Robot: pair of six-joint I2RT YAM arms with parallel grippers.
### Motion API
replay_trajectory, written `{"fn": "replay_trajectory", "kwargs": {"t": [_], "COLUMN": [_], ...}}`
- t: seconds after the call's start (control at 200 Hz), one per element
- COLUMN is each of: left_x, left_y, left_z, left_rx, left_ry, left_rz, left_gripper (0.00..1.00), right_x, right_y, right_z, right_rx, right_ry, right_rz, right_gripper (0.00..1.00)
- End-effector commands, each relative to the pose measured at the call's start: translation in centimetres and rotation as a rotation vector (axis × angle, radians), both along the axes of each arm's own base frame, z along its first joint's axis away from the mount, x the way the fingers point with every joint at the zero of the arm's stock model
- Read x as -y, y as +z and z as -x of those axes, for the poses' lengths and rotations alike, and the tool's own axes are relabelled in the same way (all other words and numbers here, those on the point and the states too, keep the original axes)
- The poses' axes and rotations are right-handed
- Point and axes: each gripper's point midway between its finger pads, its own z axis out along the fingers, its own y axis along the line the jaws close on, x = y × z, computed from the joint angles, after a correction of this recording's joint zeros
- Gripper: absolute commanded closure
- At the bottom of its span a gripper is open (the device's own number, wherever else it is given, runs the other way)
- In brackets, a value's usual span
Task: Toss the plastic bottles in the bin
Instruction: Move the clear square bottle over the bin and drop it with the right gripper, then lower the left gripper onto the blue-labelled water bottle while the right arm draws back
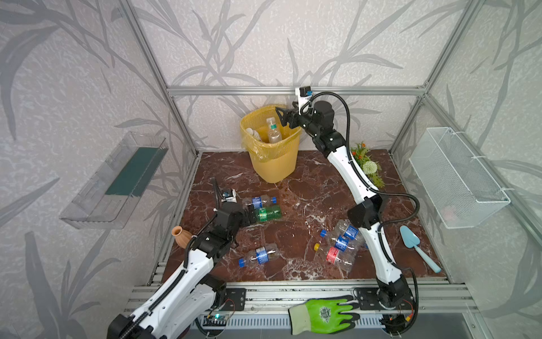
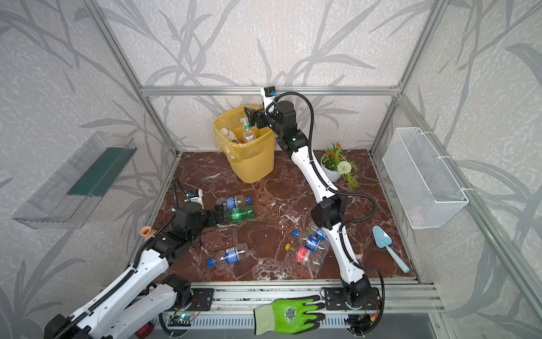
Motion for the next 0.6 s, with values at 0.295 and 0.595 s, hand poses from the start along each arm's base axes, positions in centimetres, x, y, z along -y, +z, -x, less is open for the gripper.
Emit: {"fn": "replay_trajectory", "kwargs": {"t": [0.295,0.595], "left_x": [1.8,5.0], "left_y": [1.8,0.1], "left_z": [0.6,3.0], "left_rx": [0.033,-0.063], "left_ry": [-0.141,-0.338], "left_rz": [-0.006,-0.155], "left_gripper": [0.01,0.02], "right_x": [3.7,9.2], "right_y": [3.7,-2.5], "right_z": [8.1,15.9], "right_rx": [-0.025,0.133], "right_ry": [-0.006,-0.069], "right_rz": [0.165,0.033], "right_gripper": [0.00,0.00]}}
